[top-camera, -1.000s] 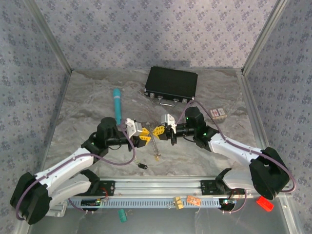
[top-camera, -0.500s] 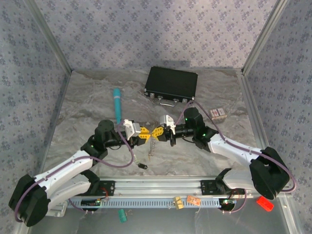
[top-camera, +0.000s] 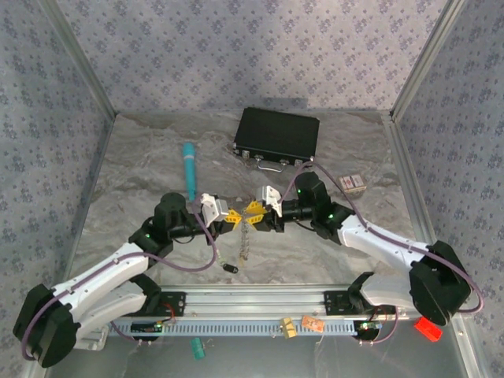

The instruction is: Put the keys on the keyring

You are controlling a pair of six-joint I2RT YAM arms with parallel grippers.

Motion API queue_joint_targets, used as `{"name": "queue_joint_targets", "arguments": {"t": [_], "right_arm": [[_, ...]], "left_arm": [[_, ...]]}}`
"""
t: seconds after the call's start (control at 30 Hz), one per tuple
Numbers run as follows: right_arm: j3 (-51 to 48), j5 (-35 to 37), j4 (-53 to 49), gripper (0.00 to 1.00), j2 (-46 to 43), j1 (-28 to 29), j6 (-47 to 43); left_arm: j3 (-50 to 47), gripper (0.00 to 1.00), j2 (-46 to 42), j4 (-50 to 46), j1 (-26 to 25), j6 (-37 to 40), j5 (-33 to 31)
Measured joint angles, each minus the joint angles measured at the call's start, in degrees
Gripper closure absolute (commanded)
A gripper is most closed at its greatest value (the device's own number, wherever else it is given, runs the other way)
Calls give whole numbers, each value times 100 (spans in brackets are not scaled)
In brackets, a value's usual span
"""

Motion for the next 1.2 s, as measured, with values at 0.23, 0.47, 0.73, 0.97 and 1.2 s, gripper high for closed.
{"name": "queue_joint_targets", "arguments": {"t": [0.23,0.47,0.73,0.97,1.2], "right_arm": [[468,343,-979,69,-96,31,-695],[531,352,-1128,72,-76,133,-785],[568,330,-1132,78,0,232,-780],[570,282,-1126,80,55,247,-780],[581,197,-1023,83,133,247,-778]], "left_arm": [[844,100,61,-1154,-66,422,-149],[1392,100,356,-2022,-125,752,-175],[1648,100,531,-2559,-149,957,-190],[1766,100,575,-2809,-184,1093,-190],[1871,100,662,-2903,-184,1165,-190]]}}
